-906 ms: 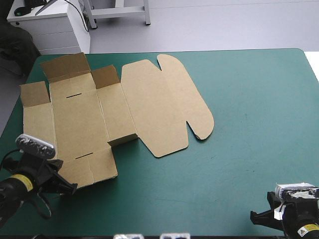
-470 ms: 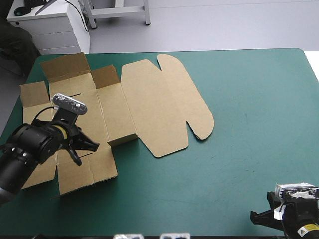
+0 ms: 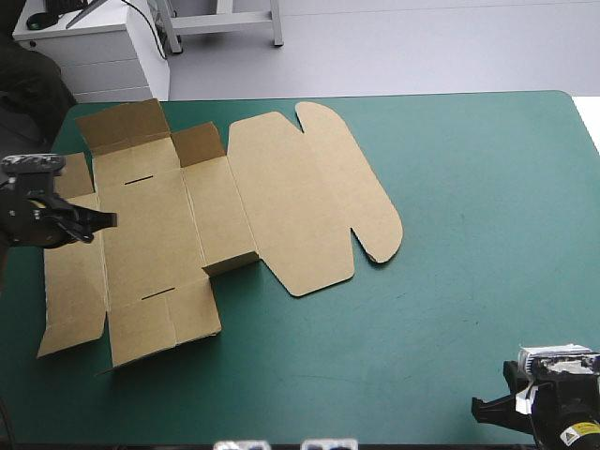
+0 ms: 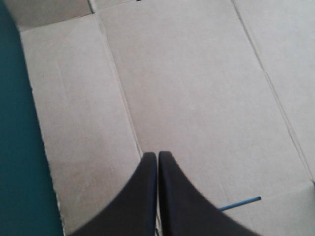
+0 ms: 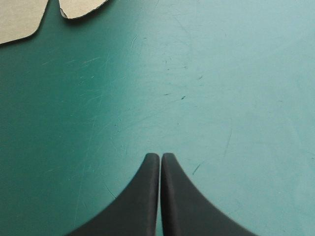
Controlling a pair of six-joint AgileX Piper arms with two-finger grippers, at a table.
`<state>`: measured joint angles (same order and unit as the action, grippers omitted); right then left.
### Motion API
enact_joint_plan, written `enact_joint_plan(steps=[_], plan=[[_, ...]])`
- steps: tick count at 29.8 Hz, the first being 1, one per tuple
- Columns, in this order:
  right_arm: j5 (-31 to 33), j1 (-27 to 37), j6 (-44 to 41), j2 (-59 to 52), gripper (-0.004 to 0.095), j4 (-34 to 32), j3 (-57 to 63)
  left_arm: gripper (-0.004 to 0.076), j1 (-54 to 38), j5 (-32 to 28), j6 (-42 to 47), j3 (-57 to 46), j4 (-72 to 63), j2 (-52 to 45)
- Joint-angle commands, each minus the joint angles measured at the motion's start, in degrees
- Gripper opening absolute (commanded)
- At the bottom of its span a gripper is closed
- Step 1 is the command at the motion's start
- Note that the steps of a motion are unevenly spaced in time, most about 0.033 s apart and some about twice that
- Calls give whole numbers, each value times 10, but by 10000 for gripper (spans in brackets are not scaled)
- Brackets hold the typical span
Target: Fold the box
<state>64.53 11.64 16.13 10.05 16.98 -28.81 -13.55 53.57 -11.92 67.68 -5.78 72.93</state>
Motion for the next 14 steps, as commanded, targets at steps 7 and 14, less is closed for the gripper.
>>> enact_joint_plan(steps=[7,14], plan=[[-34,-1,5,8,-4,-21,-13,-7,-226,5,-122,19,-200,29],[-34,-1,5,8,-4,-21,-13,-7,-304,19,-144,19,-211,57]])
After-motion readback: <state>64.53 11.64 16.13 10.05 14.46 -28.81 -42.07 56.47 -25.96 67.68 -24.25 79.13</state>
